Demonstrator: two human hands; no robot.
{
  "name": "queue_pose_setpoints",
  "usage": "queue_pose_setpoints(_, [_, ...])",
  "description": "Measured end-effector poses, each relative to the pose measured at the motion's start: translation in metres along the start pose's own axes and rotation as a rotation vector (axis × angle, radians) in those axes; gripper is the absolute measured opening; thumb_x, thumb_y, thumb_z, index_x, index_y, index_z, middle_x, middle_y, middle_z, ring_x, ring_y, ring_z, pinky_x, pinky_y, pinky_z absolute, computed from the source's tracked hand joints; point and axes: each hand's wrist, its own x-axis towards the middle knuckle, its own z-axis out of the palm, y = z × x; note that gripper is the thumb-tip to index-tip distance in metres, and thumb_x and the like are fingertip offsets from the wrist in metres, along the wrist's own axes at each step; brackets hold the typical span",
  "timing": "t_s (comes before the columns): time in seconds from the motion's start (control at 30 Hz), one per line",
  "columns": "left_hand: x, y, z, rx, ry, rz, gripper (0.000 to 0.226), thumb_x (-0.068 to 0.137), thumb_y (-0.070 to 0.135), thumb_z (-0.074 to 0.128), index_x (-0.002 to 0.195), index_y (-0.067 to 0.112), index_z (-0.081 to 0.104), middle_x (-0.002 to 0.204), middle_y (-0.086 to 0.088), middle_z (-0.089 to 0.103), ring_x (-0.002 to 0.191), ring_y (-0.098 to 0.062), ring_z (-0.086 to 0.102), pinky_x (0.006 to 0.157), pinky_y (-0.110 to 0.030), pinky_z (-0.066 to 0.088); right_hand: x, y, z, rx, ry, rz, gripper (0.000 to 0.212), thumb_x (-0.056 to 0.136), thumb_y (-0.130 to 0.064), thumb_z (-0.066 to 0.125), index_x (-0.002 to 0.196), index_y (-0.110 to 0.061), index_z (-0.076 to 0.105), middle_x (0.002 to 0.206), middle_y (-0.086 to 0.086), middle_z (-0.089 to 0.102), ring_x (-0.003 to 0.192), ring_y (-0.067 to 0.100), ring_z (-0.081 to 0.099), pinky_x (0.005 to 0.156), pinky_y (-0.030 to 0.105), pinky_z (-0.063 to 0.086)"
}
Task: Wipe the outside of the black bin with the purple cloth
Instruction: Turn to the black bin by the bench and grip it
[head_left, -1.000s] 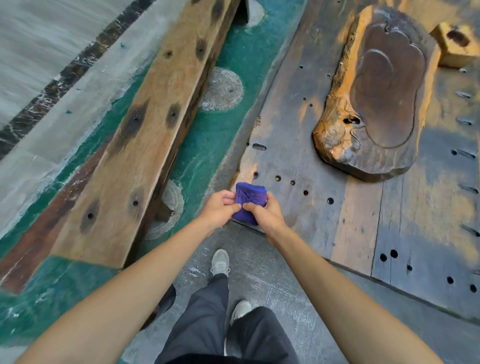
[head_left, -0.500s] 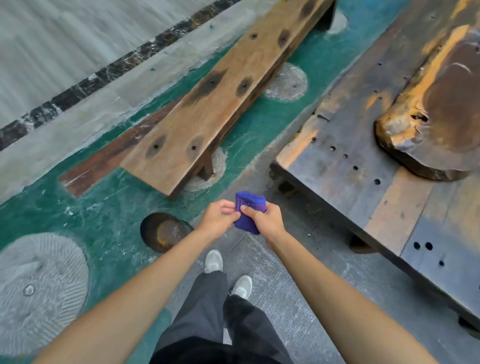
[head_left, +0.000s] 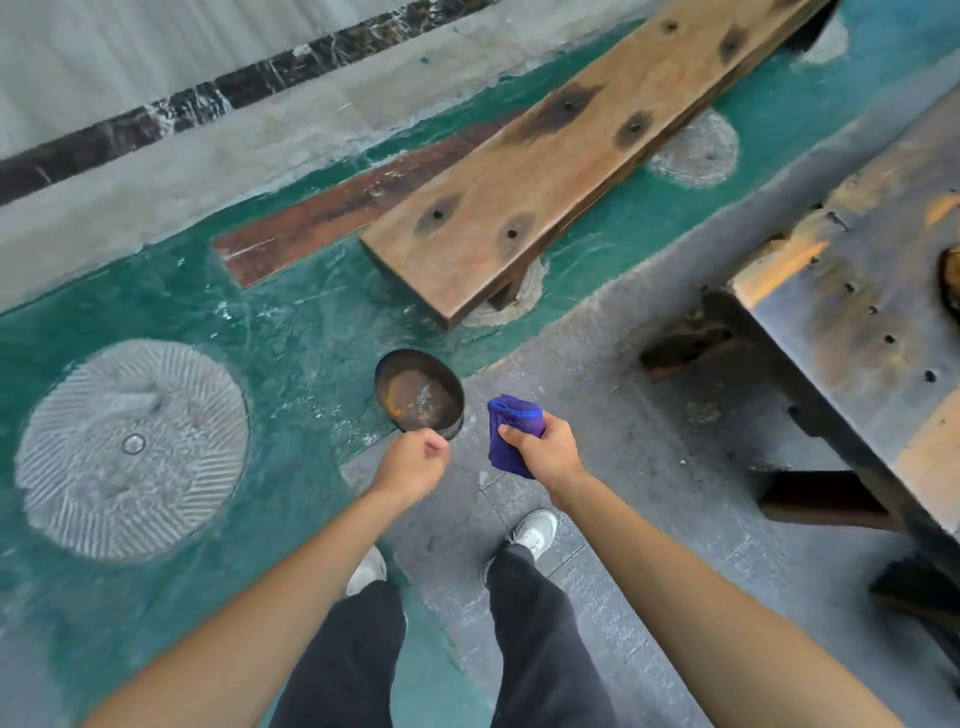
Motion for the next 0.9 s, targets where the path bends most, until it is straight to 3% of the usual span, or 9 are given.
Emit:
queue_pose_setpoints(0.1, [0.004,-0.044,-0.022,0.114,-0.037,0.025,0.014,0.089,0.014,0.060,0.093,0.019,0.073,0.100,-0.005,0.075,0.099,-0.024,0.069,0.089,-0.032,0.052,0.003,0.017,0.035,-0.059,0.025,0.030,0.021,0.087,-0.011,0.077,0.107,-0.013,0.073,0.094,0.008,0.073,0.084,0.022,0.066,0.085,0.041,0.057])
queue_pose_setpoints(0.23, [0.026,-0.089,-0.041,0.226,-0.047,0.096,0.016,0.089,0.015,0.059,0.093,0.022,0.073,0.100,-0.002,0.076,0.099,-0.022,0.069,0.088,-0.034,0.053,0.019,0.043,0.076,-0.143,0.083,0.050,0.015,0.088,-0.017,0.077,0.102,-0.019,0.071,0.095,0.008,0.073,0.092,0.029,0.069,0.088,0.043,0.057])
queue_pose_setpoints(0.33, [0.055,-0.106,-0.032,0.307,-0.012,0.210,0.021,0.090,0.014,0.056,0.098,0.023,0.074,0.104,0.000,0.075,0.103,-0.023,0.066,0.087,-0.036,0.053,0.046,0.064,0.093,-0.263,0.088,-0.003,0.020,0.089,-0.022,0.075,0.109,-0.020,0.073,0.093,0.005,0.072,0.099,0.031,0.068,0.089,0.040,0.055])
queue_pose_setpoints(0.47, [0.124,-0.133,0.019,0.431,0.041,0.421,0.031,0.096,0.016,0.051,0.118,0.025,0.070,0.113,0.004,0.071,0.106,-0.018,0.057,0.083,-0.034,0.051,0.112,0.111,0.106,-0.371,0.105,-0.146,0.036,0.091,-0.021,0.070,0.126,-0.028,0.068,0.098,-0.003,0.074,0.101,0.025,0.068,0.083,0.027,0.048])
queue_pose_setpoints(0.6, [0.198,-0.159,0.084,0.566,0.007,0.572,0.048,0.099,0.019,0.046,0.147,0.023,0.048,0.151,0.003,0.050,0.140,-0.020,0.040,0.112,-0.040,0.039,0.183,0.170,0.109,-0.414,0.162,-0.263,0.048,0.091,-0.017,0.067,0.137,-0.033,0.061,0.112,0.002,0.078,0.108,0.028,0.069,0.093,0.035,0.053])
queue_pose_setpoints(0.7, [0.247,-0.182,0.122,0.716,0.018,0.686,0.056,0.101,0.021,0.043,0.155,0.025,0.033,0.164,0.002,0.030,0.152,-0.022,0.022,0.121,-0.043,0.027,0.235,0.208,0.112,-0.430,0.191,-0.330,0.049,0.092,-0.016,0.067,0.138,-0.032,0.059,0.118,0.002,0.076,0.112,0.031,0.068,0.096,0.039,0.053])
queue_pose_setpoints(0.8, [0.281,-0.201,0.147,0.883,0.049,0.799,0.059,0.101,0.022,0.043,0.157,0.026,0.025,0.167,0.001,0.019,0.153,-0.023,0.018,0.121,-0.042,0.026,0.282,0.236,0.110,-0.420,0.236,-0.381,0.048,0.092,-0.018,0.068,0.138,-0.030,0.060,0.120,0.002,0.075,0.114,0.029,0.067,0.096,0.035,0.051])
queue_pose_setpoints(0.9, [0.310,-0.216,0.165,1.001,0.097,0.889,0.060,0.099,0.016,0.047,0.155,0.024,0.027,0.166,-0.008,0.020,0.145,-0.029,0.032,0.107,-0.044,0.041,0.327,0.255,0.113,-0.377,0.275,-0.425,0.047,0.092,-0.018,0.068,0.137,-0.031,0.061,0.122,-0.002,0.074,0.118,0.024,0.066,0.091,0.024,0.045])
